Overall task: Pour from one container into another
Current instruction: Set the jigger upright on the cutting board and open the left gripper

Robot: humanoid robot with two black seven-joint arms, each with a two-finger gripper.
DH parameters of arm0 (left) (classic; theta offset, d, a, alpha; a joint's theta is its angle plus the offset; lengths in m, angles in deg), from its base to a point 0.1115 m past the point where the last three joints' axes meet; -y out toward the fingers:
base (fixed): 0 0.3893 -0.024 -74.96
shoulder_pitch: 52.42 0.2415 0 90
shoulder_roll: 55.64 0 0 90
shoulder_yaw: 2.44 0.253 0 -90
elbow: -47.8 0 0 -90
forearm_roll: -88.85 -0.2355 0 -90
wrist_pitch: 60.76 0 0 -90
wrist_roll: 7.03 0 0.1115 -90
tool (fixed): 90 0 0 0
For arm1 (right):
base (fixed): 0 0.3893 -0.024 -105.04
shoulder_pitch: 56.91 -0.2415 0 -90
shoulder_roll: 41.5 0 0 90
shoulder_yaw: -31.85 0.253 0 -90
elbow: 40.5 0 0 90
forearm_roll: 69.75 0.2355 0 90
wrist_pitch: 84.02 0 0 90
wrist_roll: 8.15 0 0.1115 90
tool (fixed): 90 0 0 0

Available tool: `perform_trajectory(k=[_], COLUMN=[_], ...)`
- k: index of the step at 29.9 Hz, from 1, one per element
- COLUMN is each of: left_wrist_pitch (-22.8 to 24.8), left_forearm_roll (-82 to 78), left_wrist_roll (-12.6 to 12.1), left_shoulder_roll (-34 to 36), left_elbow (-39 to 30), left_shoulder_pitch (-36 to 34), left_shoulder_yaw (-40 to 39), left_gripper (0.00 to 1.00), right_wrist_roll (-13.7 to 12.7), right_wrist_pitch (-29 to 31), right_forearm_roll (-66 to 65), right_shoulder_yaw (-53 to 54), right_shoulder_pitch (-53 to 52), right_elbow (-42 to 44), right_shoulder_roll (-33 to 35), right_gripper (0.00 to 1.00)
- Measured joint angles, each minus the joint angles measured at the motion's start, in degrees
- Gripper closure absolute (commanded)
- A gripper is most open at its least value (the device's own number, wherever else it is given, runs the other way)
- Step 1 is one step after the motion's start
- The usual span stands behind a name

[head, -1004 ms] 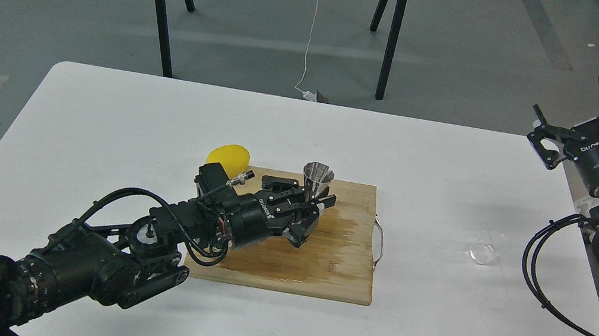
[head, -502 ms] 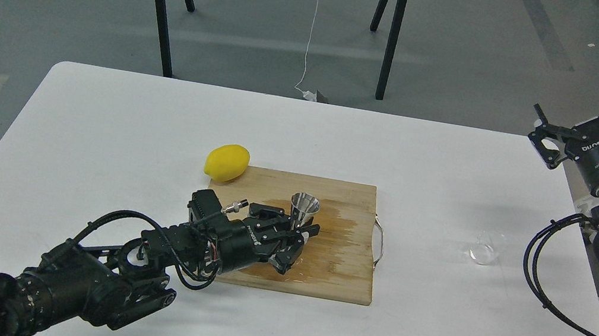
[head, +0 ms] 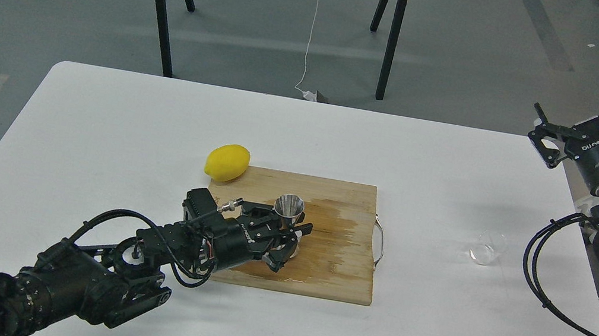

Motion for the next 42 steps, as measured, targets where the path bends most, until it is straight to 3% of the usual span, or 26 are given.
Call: perform_trajectory(k=[3, 6, 10, 20, 42], left_wrist_pitch=[0.00, 0.00, 0.00, 0.00, 0.00], left_forearm_roll=[-0.05, -0.07, -0.14, -0.16, -0.08], left_wrist_roll=[0.00, 0.00, 0.00, 0.00, 0.00], left_shoulder_roll=[0.00, 0.00, 0.00, 0.00, 0.00], left_elbow=[0.02, 0.02, -0.03, -0.16, -0.68], left_shoulder_pitch=[0.00, 0.00, 0.00, 0.00, 2.65], left_shoulder_yaw=[0.07, 0.08, 0.08, 0.09, 0.01], left_gripper=[0.64, 0.50, 0.20, 0.08, 0.08], right_wrist_roll=[0.00, 0.00, 0.00, 0.00, 0.00], right_wrist_pitch=[0.00, 0.00, 0.00, 0.00, 0.00], right_forearm_roll=[0.00, 0.00, 0.00, 0.02, 0.18], right_shoulder_yaw=[0.01, 0.02, 0.02, 0.11, 0.35], right_shoulder_pitch=[0.00, 0.00, 0.08, 0.09, 0.44], right_elbow=[0.00, 0.00, -0.04, -0.08, -0.12], right_shoulder_roll=[0.01, 0.01, 0.01, -0.01, -0.24], right_gripper=[0.00, 0.00, 0.00, 0.00, 0.00])
